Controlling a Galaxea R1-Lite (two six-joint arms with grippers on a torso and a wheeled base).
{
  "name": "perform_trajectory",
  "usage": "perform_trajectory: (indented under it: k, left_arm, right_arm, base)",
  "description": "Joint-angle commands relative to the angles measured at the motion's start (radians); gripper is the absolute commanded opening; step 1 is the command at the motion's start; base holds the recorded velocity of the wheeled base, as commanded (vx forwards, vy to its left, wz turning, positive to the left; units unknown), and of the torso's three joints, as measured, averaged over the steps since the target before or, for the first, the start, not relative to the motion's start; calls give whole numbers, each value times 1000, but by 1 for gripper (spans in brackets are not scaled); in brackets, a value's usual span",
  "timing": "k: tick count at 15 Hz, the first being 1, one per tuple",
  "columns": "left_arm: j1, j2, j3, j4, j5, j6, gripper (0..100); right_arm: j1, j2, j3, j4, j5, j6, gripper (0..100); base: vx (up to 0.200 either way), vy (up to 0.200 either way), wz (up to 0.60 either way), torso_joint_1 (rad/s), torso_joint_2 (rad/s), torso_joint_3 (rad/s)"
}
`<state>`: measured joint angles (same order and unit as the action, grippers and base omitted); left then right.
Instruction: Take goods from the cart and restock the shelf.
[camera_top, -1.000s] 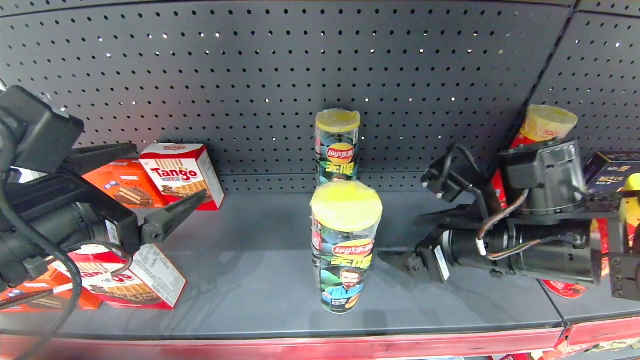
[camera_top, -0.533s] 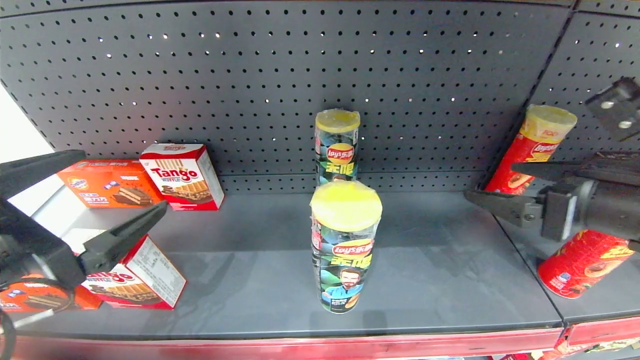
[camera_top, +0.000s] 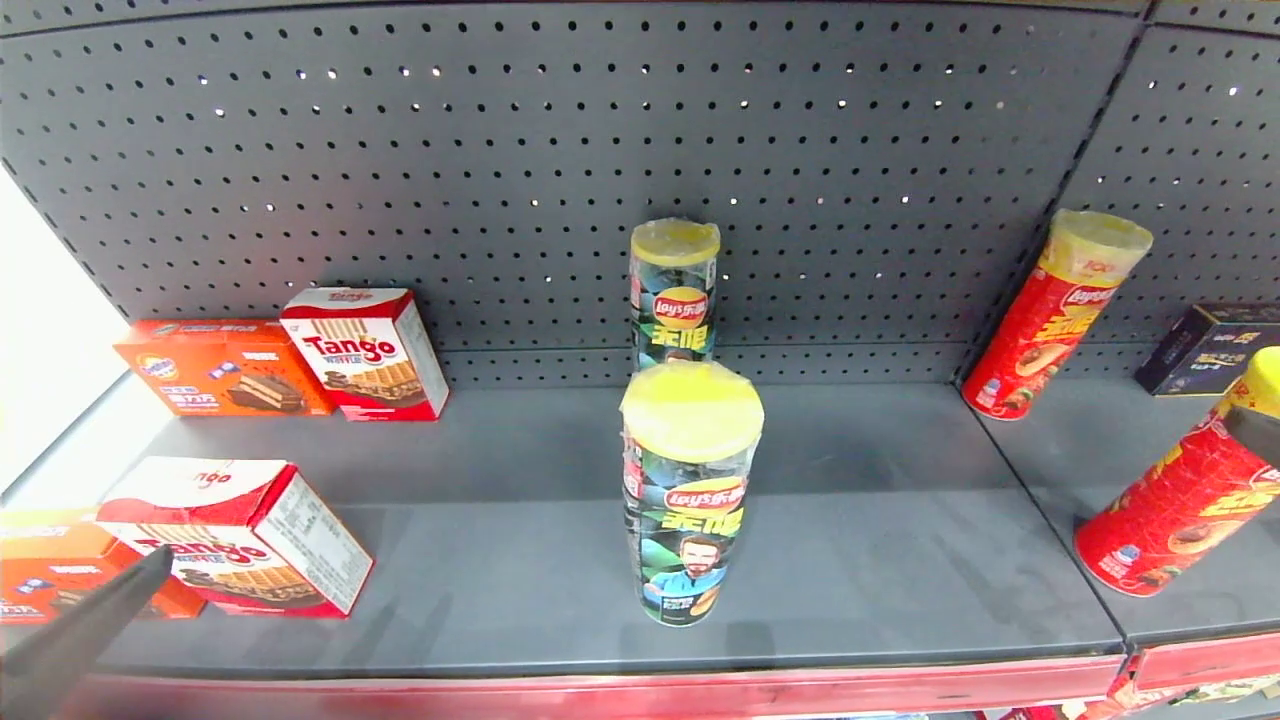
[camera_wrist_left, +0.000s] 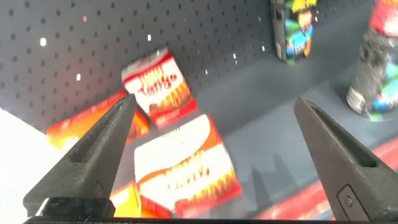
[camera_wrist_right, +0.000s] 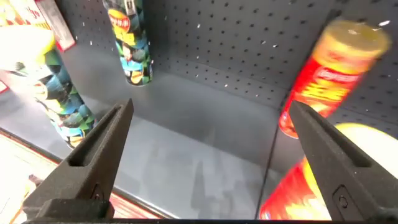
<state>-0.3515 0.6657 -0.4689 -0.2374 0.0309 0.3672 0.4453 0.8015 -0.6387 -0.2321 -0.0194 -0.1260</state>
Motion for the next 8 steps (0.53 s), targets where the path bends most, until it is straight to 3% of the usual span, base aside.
perform_trajectory:
  k: [1,6,8]
  left_arm:
    - [0,-172,10,109,0,-1,100]
    - [6,-425,128,245,1,-1,100]
    - [40,-502,187,291,-3,-1,100]
  right_arm:
    - [-5,-165,106,-1,1,-3,100]
    - [-5,-398,349,4,1,-14,100]
    - [-7,-469,447,4,1,-15,100]
  base:
    - [0,0,0,0,0,0]
    - [0,0,0,0,0,0]
    - [0,0,0,0,0,0]
